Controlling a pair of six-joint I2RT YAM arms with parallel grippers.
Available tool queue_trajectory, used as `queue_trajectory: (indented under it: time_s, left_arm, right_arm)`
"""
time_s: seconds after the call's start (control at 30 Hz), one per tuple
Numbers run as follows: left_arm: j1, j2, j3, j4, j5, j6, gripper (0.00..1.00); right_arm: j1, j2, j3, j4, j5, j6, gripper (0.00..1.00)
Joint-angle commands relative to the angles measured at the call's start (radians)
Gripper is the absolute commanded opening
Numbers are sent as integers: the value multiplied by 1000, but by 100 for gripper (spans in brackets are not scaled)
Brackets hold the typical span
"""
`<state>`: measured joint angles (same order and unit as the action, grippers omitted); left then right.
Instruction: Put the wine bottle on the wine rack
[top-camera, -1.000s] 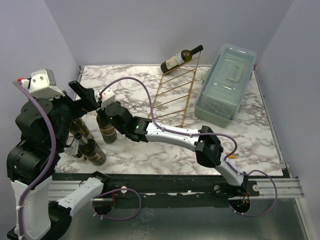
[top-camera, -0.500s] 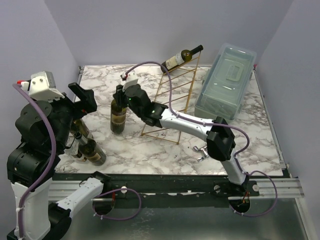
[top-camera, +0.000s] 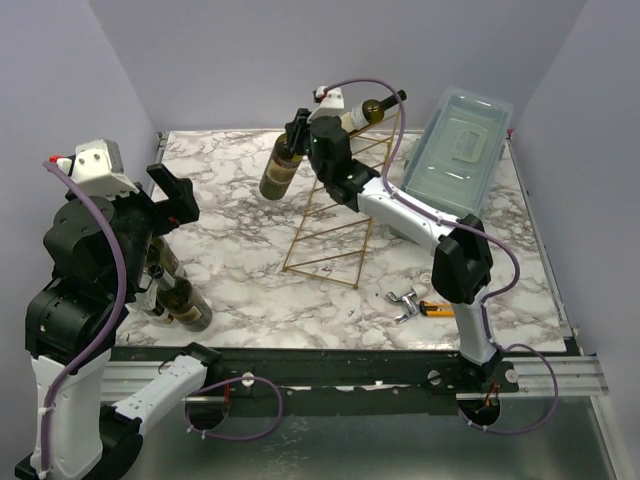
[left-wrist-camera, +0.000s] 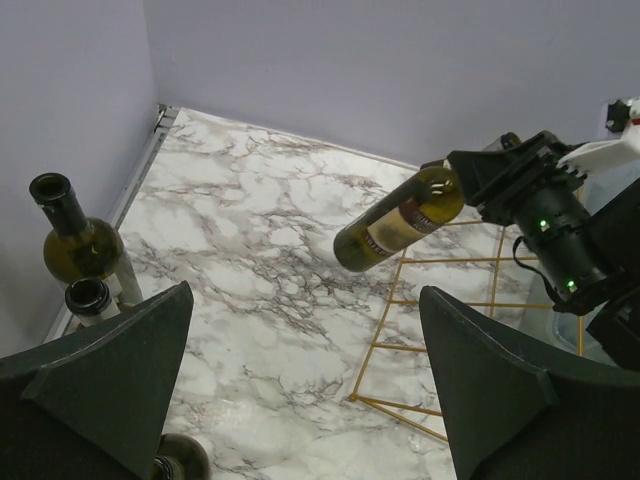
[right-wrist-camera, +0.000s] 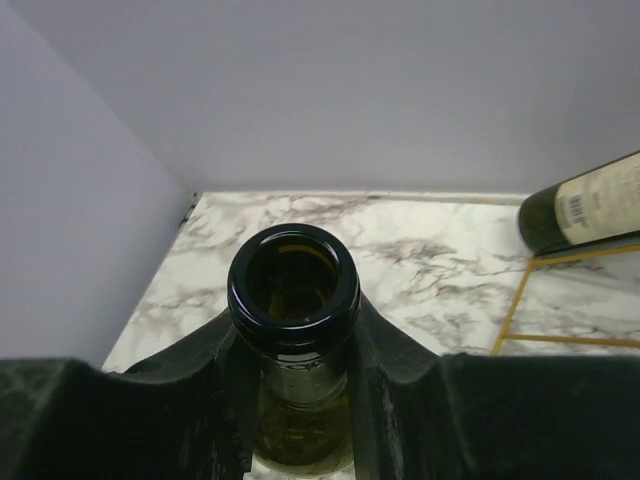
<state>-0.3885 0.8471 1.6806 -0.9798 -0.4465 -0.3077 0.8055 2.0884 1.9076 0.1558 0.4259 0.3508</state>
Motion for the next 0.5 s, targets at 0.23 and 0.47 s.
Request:
queue_trajectory:
  time_s: [0.23, 0.47]
  left_arm:
    - [-6, -18, -37, 26, -3, -11, 96]
    - [-6, -21, -48, 26, -2, -22, 96]
  right_arm:
    - [-173, 27, 148, 133, 78, 34, 1]
    - [-249, 57, 162, 134, 82, 70, 1]
